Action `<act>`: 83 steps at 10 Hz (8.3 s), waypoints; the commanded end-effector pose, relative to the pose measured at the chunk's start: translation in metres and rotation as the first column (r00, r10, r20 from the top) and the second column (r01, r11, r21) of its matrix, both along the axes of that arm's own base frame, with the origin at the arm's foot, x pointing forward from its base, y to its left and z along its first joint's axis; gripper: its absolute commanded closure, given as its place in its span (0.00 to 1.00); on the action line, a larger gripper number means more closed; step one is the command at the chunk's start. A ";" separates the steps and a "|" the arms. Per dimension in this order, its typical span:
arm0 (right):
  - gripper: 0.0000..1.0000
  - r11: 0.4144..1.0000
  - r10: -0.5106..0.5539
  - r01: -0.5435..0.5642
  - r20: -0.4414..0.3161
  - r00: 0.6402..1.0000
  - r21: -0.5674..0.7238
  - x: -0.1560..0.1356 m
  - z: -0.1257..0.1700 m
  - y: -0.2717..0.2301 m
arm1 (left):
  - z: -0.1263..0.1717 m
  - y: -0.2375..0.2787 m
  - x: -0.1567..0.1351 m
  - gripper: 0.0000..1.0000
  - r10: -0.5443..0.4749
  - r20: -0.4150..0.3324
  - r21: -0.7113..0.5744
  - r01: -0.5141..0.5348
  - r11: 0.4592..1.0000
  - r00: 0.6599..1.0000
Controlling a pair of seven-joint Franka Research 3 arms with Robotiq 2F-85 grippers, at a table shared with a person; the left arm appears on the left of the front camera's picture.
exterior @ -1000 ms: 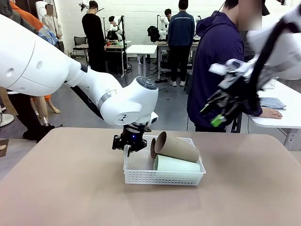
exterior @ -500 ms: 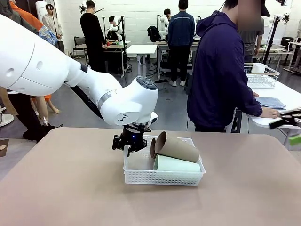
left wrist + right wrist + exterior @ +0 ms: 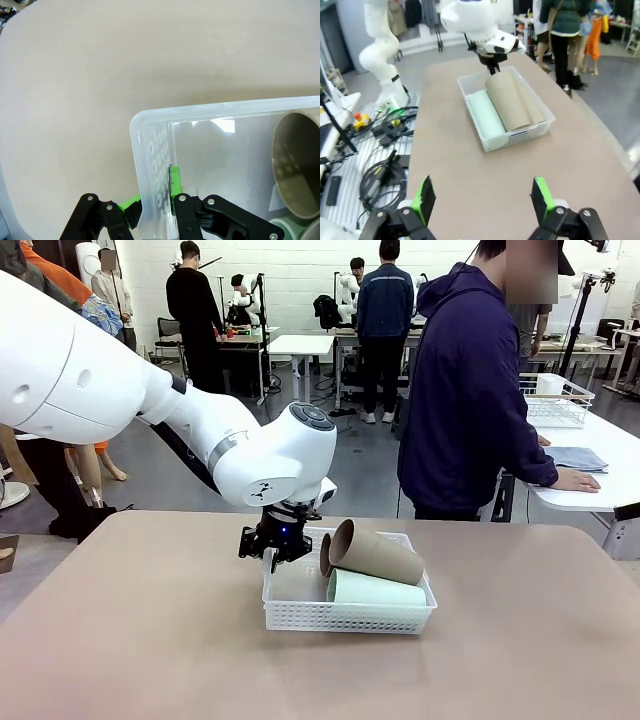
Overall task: Clean and organize the cups into the basket.
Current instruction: Pick up the Reusable plastic cup from the right side of the table and stack it inside the Organizing basket in the center of the table, then move the Organizing basket back to the left side of the table.
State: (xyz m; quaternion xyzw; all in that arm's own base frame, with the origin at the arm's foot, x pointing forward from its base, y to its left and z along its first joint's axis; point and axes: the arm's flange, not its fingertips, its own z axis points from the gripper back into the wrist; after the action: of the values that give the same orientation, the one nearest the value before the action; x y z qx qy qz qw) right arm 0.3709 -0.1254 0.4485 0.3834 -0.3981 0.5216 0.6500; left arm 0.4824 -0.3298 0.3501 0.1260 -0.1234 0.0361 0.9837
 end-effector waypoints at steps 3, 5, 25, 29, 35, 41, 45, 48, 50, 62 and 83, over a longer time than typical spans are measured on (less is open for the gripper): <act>0.00 0.999 0.036 -0.036 -0.013 0.999 0.010 -0.005 0.001 0.003 | 0.000 0.001 -0.001 1.00 0.002 0.000 0.001 -0.002 1.000 1.000; 0.00 0.999 0.036 -0.036 -0.013 0.999 0.010 -0.005 0.001 0.003 | 0.000 0.001 -0.001 1.00 0.002 0.000 0.001 -0.002 1.000 1.000; 0.00 0.703 -0.167 0.711 -0.970 0.176 0.008 -0.033 -0.021 -0.157 | 0.000 0.001 -0.001 1.00 0.002 0.000 0.001 -0.002 1.000 1.000; 0.00 0.764 -0.184 0.645 -0.969 0.164 -0.036 -0.038 -0.021 -0.161 | 0.000 0.001 -0.001 1.00 0.002 0.000 0.001 -0.002 1.000 1.000; 0.00 0.764 -0.184 0.645 -0.969 0.164 -0.036 -0.038 -0.021 -0.161 | -0.002 0.125 0.011 0.94 0.046 0.054 0.084 -0.051 0.995 0.997; 0.00 0.764 -0.184 0.645 -0.969 0.164 -0.036 -0.038 -0.021 -0.161 | -0.013 0.316 0.033 0.94 0.014 -0.013 0.019 -0.014 1.000 1.000; 0.00 0.764 -0.184 0.645 -0.969 0.164 -0.036 -0.038 -0.021 -0.161 | -0.010 0.373 0.064 0.94 0.108 -0.106 -0.043 -0.113 0.993 0.988; 0.00 0.764 -0.184 0.645 -0.969 0.164 -0.036 -0.038 -0.021 -0.161 | -0.007 0.386 0.075 0.94 0.111 -0.111 -0.079 -0.120 0.990 0.988; 0.00 0.764 -0.184 0.645 -0.969 0.164 -0.036 -0.038 -0.021 -0.161 | -0.007 0.383 0.076 0.34 0.098 -0.107 -0.091 -0.108 0.990 0.989; 0.00 0.764 -0.184 0.645 -0.969 0.164 -0.036 -0.038 -0.021 -0.161 | 0.024 0.351 0.030 0.00 0.146 -0.079 -0.038 -0.150 0.988 0.986; 0.00 0.764 -0.184 0.645 -0.969 0.164 -0.036 -0.038 -0.021 -0.161 | 0.193 0.488 -0.115 0.00 -0.242 -0.065 -0.822 0.086 0.563 0.968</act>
State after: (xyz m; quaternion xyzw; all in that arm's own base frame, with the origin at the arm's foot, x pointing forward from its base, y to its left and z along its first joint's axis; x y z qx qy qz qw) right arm 0.3351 -0.2866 0.4272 0.6053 -0.1272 -0.1108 0.7779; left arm 0.3536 0.1399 0.5407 -0.3077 -0.0697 -0.0036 0.9489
